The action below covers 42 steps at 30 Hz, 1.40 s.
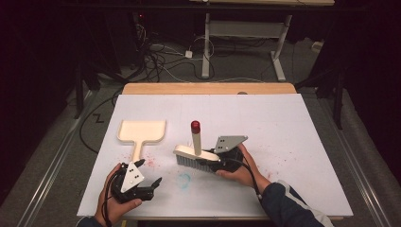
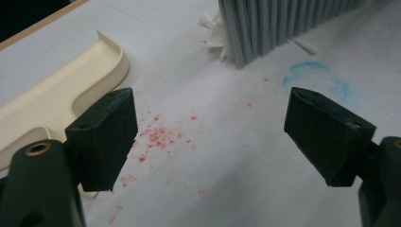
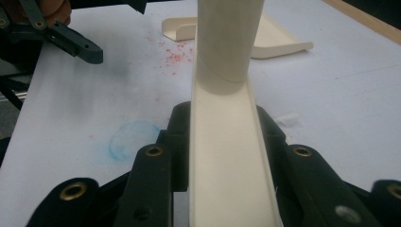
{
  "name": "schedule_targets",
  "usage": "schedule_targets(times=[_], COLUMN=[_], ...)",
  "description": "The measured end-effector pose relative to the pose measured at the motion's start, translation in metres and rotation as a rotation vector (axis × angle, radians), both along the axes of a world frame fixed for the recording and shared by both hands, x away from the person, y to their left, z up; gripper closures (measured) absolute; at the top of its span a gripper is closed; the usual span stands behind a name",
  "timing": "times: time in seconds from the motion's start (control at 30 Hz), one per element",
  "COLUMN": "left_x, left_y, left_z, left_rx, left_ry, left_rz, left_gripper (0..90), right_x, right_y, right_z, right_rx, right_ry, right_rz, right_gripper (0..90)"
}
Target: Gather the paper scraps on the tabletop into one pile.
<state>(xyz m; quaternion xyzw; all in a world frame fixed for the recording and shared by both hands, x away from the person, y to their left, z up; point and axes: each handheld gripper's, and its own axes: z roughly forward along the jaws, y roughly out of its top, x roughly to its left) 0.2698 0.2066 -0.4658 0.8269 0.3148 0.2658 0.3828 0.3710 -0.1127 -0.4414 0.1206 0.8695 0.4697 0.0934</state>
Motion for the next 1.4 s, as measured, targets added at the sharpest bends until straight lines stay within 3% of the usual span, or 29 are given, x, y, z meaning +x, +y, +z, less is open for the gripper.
schedule_targets(times=[0.3,0.47,0.57,0.77,0.87,0.9,1.07,1.13,1.23,1.4], left_x=[-0.001,-0.002,-0.003,-0.004,-0.005,-0.005,-0.004,-0.004,-0.004,-0.003], left_y=[-0.001,-0.001,0.0,0.003,0.007,0.008,0.011,0.009,0.008,0.006], left_z=[0.001,0.003,0.003,0.005,0.007,0.008,0.008,0.008,0.007,0.006], left_rx=[0.009,0.009,0.007,-0.003,-0.024,-0.03,-0.043,-0.041,-0.031,-0.028], left_ry=[-0.006,-0.013,-0.016,-0.032,-0.037,-0.042,-0.033,-0.032,-0.027,-0.022], left_rz=[-0.004,-0.003,-0.002,0.017,0.046,0.055,0.059,0.054,0.05,0.044], left_gripper=[17.2,17.2,17.3,17.2,17.2,17.3,17.2,17.2,17.2,17.2], right_x=[-0.016,-0.026,-0.029,-0.044,-0.049,-0.05,-0.047,-0.044,-0.037,-0.024], right_y=[-0.015,-0.017,-0.02,-0.011,-0.001,0.005,0.007,0.005,-0.002,-0.013], right_z=[0.029,0.034,0.033,0.026,0.016,0.006,-0.005,-0.002,0.002,0.016], right_rx=[0.075,0.023,0.049,0.061,0.052,0.022,0.009,-0.016,-0.013,0.014], right_ry=[-0.044,-0.107,-0.076,-0.055,-0.028,-0.016,0.0,-0.036,-0.064,-0.076], right_rz=[-0.011,-0.056,-0.04,0.018,0.037,0.046,0.036,0.007,-0.039,-0.069], right_gripper=[67.6,67.6,67.6,67.5,67.6,67.6,67.6,67.7,67.7,67.7])
